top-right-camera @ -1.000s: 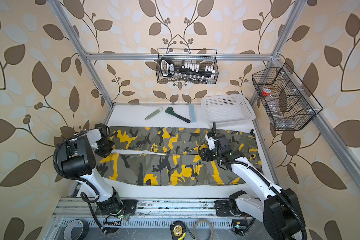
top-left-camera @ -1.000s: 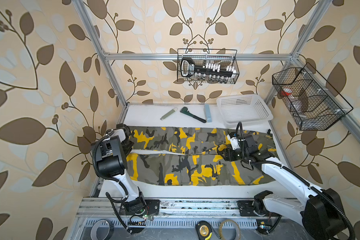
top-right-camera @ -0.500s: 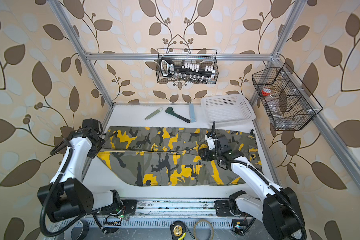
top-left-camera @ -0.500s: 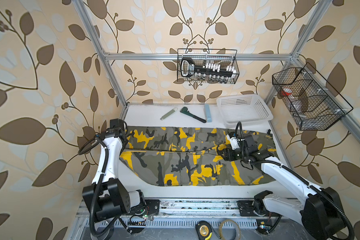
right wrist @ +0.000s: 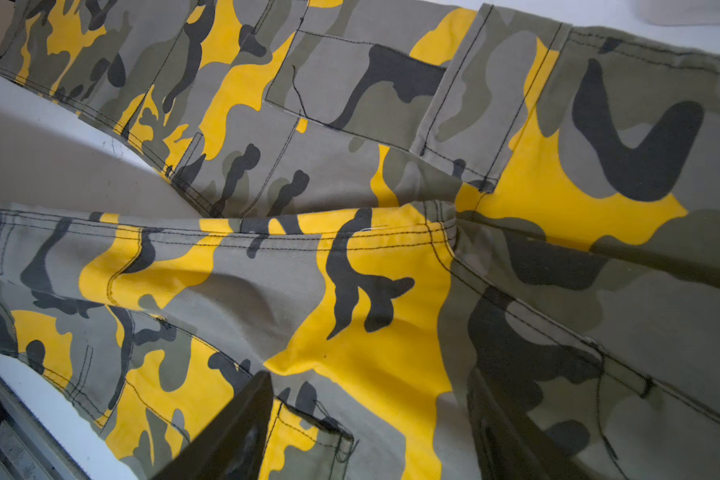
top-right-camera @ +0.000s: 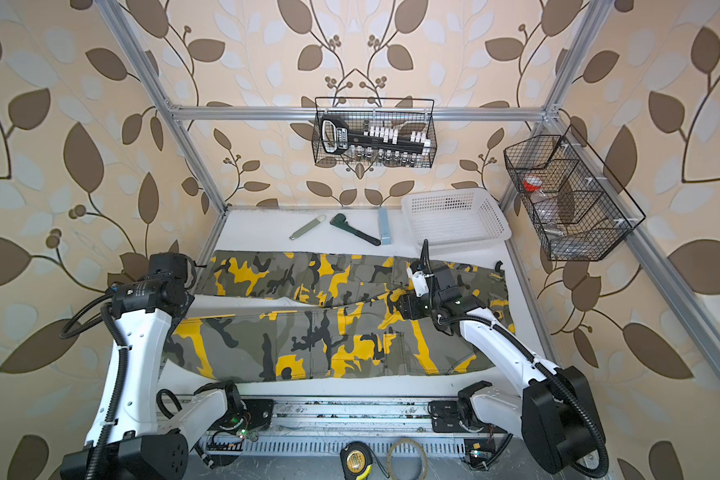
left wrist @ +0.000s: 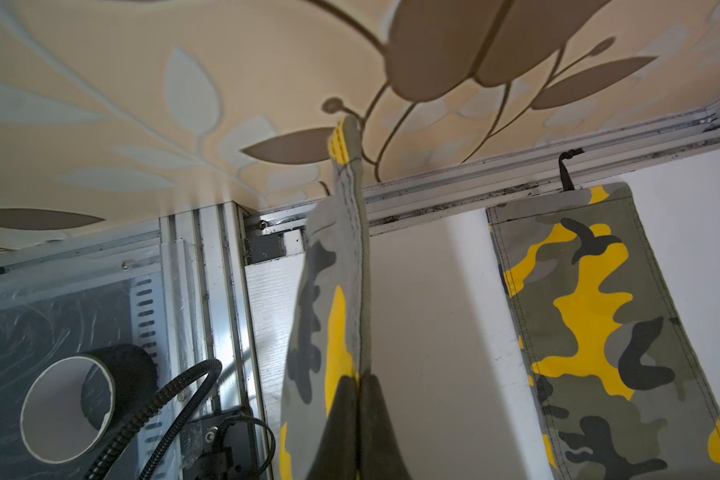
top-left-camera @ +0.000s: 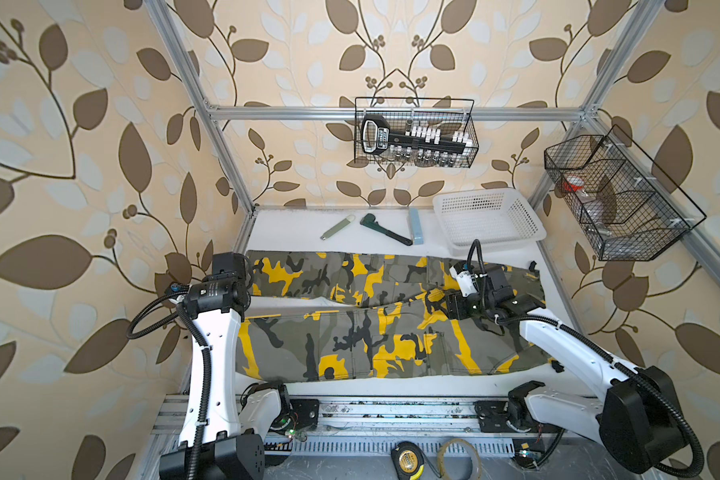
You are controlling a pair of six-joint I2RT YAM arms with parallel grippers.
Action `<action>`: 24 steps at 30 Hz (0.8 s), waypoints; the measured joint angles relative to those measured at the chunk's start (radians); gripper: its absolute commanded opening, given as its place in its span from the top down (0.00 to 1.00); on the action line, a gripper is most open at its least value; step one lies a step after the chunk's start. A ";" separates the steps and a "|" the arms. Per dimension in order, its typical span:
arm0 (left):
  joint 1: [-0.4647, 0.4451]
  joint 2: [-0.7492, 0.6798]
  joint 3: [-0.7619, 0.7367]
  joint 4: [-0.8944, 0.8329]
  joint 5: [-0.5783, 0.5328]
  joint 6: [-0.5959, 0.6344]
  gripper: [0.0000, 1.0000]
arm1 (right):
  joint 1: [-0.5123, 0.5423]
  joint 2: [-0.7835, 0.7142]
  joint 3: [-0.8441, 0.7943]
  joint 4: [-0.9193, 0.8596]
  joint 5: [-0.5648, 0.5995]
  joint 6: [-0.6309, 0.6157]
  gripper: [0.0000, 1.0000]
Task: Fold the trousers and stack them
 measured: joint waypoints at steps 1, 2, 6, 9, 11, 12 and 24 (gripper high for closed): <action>-0.001 0.044 -0.009 0.027 0.006 0.005 1.00 | 0.000 0.000 0.003 0.000 0.000 -0.002 0.26; -0.006 0.094 -0.014 0.053 0.009 0.010 1.00 | 0.000 0.000 0.007 0.000 0.000 -0.004 0.26; -0.016 0.338 -0.027 0.197 0.019 0.039 1.00 | -0.001 0.000 0.022 -0.005 0.004 -0.012 0.25; -0.033 0.491 -0.023 0.282 0.029 0.060 1.00 | -0.004 0.000 0.027 -0.009 0.011 -0.020 0.25; -0.040 0.571 -0.014 0.318 0.027 0.072 1.00 | -0.009 -0.001 0.028 -0.019 0.018 -0.023 0.25; -0.042 0.605 -0.005 0.330 0.024 0.076 1.00 | -0.012 -0.003 0.028 -0.026 0.023 -0.023 0.25; -0.046 0.740 0.107 0.367 0.060 0.195 0.36 | -0.162 -0.049 -0.011 -0.121 0.106 0.064 0.26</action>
